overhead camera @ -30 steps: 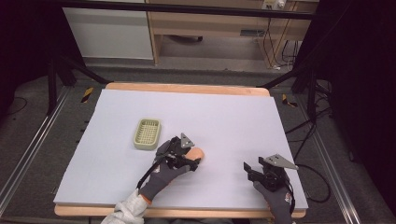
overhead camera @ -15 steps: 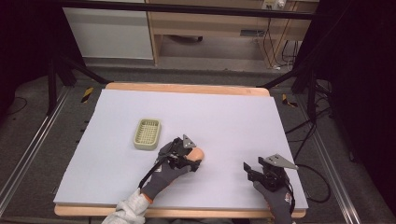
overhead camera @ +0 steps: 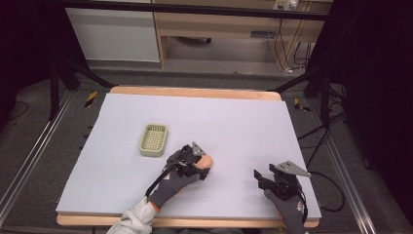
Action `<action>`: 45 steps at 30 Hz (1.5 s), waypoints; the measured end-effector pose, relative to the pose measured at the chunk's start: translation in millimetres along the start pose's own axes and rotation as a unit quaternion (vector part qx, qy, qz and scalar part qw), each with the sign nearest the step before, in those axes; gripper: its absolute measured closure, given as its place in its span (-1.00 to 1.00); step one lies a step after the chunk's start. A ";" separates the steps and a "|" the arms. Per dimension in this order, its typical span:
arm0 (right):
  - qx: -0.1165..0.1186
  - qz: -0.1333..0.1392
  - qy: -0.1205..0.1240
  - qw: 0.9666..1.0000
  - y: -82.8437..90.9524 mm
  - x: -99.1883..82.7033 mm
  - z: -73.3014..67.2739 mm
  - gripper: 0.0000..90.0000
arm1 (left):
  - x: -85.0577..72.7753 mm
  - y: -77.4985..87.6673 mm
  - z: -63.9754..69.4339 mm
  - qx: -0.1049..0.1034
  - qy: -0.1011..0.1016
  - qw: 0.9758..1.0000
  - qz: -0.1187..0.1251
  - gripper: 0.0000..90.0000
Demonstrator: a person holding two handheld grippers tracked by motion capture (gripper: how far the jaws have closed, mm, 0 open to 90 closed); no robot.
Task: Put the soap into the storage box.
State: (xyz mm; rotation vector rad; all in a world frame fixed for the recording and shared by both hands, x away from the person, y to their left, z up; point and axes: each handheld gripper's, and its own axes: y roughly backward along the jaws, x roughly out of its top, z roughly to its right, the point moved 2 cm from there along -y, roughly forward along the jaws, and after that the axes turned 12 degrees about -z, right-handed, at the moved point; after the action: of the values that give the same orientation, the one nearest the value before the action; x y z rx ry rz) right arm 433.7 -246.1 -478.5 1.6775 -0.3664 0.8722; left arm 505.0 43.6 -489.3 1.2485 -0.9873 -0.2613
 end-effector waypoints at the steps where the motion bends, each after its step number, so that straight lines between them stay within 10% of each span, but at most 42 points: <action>1: 0.001 0.000 -0.001 1.000 0.0 0.0 -0.1 -0.25 | 0.0 0.0 0.0 0.000 0.000 1.000 0.000 -0.30; 45: 0.002 0.001 -0.007 1.000 1.1 -1.0 1.8 -0.26 | -7.9 42.8 -10.1 -0.011 0.013 0.999 0.038 -0.29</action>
State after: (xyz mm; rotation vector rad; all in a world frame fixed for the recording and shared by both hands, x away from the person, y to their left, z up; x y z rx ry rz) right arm 432.9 -248.3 -478.6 1.6877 -0.3769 0.8625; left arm 493.6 70.4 -455.5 1.1883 -1.0041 -0.1952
